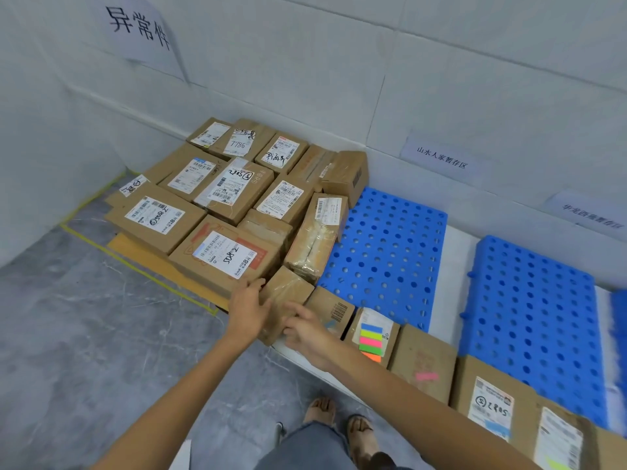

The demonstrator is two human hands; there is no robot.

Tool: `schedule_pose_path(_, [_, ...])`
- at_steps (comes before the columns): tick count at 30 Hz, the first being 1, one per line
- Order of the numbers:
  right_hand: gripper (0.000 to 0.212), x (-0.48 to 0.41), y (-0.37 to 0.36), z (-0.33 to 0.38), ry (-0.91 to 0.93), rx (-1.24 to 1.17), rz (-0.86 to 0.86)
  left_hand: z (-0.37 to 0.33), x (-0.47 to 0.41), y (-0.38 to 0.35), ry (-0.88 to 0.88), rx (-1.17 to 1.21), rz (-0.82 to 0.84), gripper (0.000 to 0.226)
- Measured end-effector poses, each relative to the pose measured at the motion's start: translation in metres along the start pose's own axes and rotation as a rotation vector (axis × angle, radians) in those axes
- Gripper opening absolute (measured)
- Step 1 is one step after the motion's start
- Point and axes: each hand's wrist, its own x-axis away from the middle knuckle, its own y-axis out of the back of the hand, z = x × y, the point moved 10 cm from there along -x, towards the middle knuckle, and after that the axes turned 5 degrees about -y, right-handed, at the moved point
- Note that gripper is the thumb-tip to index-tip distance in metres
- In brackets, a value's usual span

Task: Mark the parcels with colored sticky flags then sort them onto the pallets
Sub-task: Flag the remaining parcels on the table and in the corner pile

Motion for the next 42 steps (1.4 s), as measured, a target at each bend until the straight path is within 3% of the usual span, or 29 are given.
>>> schedule_pose_path(5, [0.034,0.036,0.016,0.015,0.104,-0.022,-0.019,-0.018,0.005,0.020,-0.053,0.143,-0.008,0.038])
schedule_pose_path(12, [0.035,0.105,0.083,0.060,0.464,0.091,-0.147,-0.100,0.019,0.022,-0.022,0.504,0.038,0.054])
schedule_pose_path(16, [0.046,0.146,0.168,0.072,0.639,0.253,-0.457,-0.151,0.028,-0.006,0.076,0.772,0.111,0.052])
schedule_pose_path(19, [0.066,0.151,0.239,0.046,0.467,0.088,-0.503,-0.198,0.041,-0.049,0.111,0.906,0.288,0.042])
schedule_pose_path(22, [0.054,0.154,0.270,0.005,0.301,-0.306,-0.214,-0.245,0.064,-0.109,0.140,0.996,0.558,0.033])
schedule_pose_path(24, [0.046,0.162,0.285,-0.014,0.301,-0.491,-0.124,-0.266,0.080,-0.148,0.130,0.945,0.689,0.036])
schedule_pose_path(26, [0.052,0.165,0.306,-0.037,0.267,-0.488,-0.207,-0.276,0.086,-0.174,0.039,0.739,0.706,0.041])
schedule_pose_path(29, [0.051,0.157,0.323,-0.074,0.136,-0.354,-0.357,-0.279,0.092,-0.196,-0.098,0.499,0.710,0.038])
schedule_pose_path(32, [0.044,0.144,0.309,-0.097,0.034,-0.284,-0.343,-0.257,0.095,-0.206,-0.061,0.429,0.729,0.036])
schedule_pose_path(37, [0.007,0.139,0.302,-0.091,0.050,0.056,-0.489,-0.216,0.096,-0.217,-0.007,0.388,0.814,0.033])
schedule_pose_path(38, [0.009,0.138,0.304,-0.090,0.072,0.100,-0.524,-0.210,0.095,-0.219,-0.020,0.373,0.821,0.033])
schedule_pose_path(40, [0.007,0.136,0.311,-0.084,0.122,0.259,-0.620,-0.199,0.089,-0.219,-0.088,0.298,0.774,0.030])
schedule_pose_path(42, [0.020,0.135,0.316,-0.081,0.159,0.354,-0.680,-0.189,0.074,-0.207,-0.174,0.177,0.593,0.028])
